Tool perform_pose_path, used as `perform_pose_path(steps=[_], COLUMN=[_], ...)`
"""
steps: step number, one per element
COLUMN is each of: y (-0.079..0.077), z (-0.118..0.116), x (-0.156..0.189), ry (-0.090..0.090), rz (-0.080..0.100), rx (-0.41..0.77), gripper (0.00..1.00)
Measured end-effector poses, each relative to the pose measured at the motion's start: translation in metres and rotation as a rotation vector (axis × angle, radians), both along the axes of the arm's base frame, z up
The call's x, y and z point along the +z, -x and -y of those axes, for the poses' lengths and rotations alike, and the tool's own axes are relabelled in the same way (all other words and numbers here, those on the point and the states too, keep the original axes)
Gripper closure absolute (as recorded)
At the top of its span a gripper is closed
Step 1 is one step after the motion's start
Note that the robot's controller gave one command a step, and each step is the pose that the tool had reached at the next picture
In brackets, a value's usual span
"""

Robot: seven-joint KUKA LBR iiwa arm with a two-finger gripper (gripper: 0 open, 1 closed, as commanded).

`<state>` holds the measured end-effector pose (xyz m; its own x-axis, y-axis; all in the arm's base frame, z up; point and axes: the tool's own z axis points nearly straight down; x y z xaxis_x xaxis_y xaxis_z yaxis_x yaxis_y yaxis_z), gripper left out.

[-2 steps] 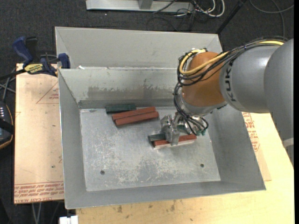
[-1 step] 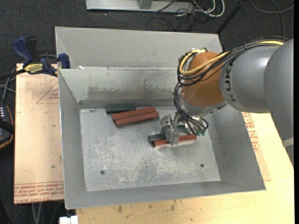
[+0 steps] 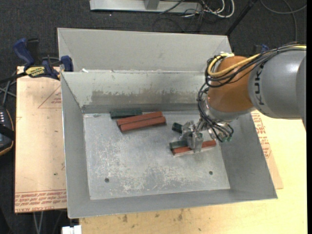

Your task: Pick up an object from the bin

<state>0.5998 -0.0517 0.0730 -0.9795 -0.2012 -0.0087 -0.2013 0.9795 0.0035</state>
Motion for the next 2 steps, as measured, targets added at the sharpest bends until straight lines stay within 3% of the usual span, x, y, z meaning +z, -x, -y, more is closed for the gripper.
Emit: perform_pose_path(steps=[1,2], y=[0.011,-0.003], z=[0.034,-0.008], x=[0.0,0.139], ry=[0.007,0.005], rz=[-0.001,-0.003], rx=[-0.02,0.043], gripper=[1.0,1.0])
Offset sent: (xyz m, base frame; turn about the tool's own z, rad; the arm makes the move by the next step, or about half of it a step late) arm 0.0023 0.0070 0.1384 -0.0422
